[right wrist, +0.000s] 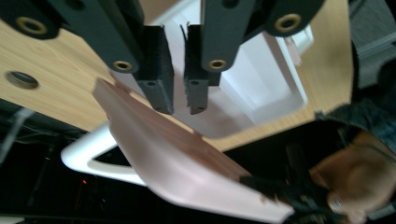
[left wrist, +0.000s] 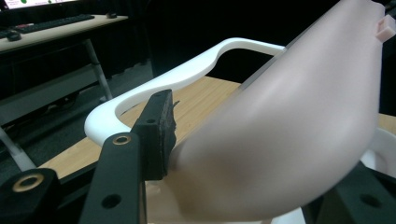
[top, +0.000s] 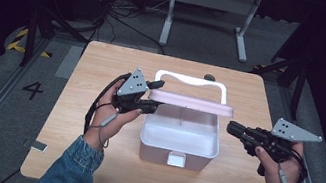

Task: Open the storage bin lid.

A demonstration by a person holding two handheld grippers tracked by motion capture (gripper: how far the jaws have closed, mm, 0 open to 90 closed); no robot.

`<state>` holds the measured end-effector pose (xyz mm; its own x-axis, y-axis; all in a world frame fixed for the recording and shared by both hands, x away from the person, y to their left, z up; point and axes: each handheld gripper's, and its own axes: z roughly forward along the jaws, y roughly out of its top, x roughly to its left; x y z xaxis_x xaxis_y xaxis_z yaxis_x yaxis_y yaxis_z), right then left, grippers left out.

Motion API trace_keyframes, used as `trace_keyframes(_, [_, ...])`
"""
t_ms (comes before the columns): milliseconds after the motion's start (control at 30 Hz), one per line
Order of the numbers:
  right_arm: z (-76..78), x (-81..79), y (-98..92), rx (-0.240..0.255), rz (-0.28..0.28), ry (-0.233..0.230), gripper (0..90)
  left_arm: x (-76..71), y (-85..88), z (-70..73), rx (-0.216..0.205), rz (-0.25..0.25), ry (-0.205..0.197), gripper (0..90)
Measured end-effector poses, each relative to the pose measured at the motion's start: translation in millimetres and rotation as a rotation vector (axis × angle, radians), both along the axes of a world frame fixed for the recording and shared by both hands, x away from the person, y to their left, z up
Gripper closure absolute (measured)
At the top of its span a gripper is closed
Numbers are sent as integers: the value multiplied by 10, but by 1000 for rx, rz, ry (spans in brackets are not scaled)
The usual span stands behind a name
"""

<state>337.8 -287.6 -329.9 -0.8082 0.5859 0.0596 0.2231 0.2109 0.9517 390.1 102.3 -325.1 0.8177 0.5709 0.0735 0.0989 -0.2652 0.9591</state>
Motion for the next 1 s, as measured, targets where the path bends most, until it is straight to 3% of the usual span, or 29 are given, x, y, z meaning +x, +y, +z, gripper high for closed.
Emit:
trace_keyframes(100, [-4, -30, -39, -66, -31, -20, 760, 23, 8, 6, -26, 1, 24, 516])
trace_keyframes(267, [3, -38, -130, -68, -51, -13, 737, 82, 17, 15, -58, -4, 57, 516])
trace_keyframes(533, [-26, -1, -232, -75, -77, 7, 718, 196, -7, 56, -51, 1, 66, 524])
trace_keyframes(767, [-86, 32, -397, -103, -121, 21, 686, 345, -82, 145, -14, 0, 66, 531])
trace_keyframes(1000, [-173, 101, -523, -106, -154, 51, 668, 478, -105, 170, -29, -9, 81, 532])
